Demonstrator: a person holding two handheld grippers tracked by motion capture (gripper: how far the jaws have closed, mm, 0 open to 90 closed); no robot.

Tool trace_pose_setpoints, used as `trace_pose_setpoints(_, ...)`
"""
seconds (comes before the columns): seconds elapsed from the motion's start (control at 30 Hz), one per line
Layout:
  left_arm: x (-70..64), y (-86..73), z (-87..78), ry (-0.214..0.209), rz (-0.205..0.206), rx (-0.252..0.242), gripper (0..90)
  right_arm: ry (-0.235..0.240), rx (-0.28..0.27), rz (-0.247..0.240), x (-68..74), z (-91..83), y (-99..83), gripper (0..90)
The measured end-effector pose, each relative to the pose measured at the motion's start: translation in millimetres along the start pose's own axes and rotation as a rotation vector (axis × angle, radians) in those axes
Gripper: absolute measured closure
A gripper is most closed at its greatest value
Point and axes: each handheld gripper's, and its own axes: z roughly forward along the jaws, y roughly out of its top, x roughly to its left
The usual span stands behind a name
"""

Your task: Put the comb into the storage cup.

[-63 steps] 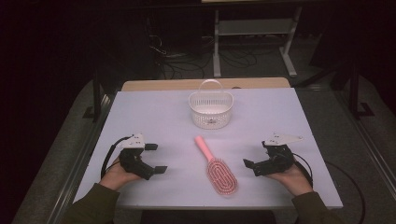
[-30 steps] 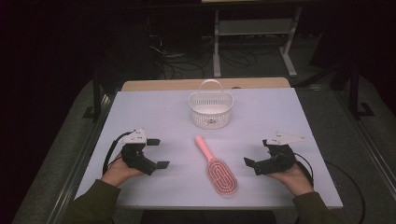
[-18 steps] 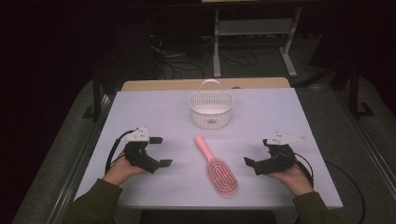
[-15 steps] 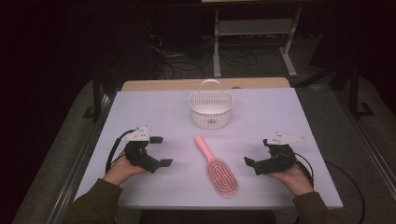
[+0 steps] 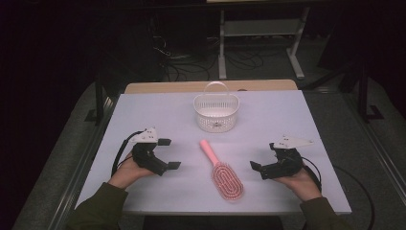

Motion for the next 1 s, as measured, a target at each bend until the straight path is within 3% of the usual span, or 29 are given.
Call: trace_pose_setpoints(1.0,1.7,15.6,10.8,-0.011,0.011,-0.008,0.0,0.004,-0.011,0.009,-0.3,-0.5,0.2,0.0)
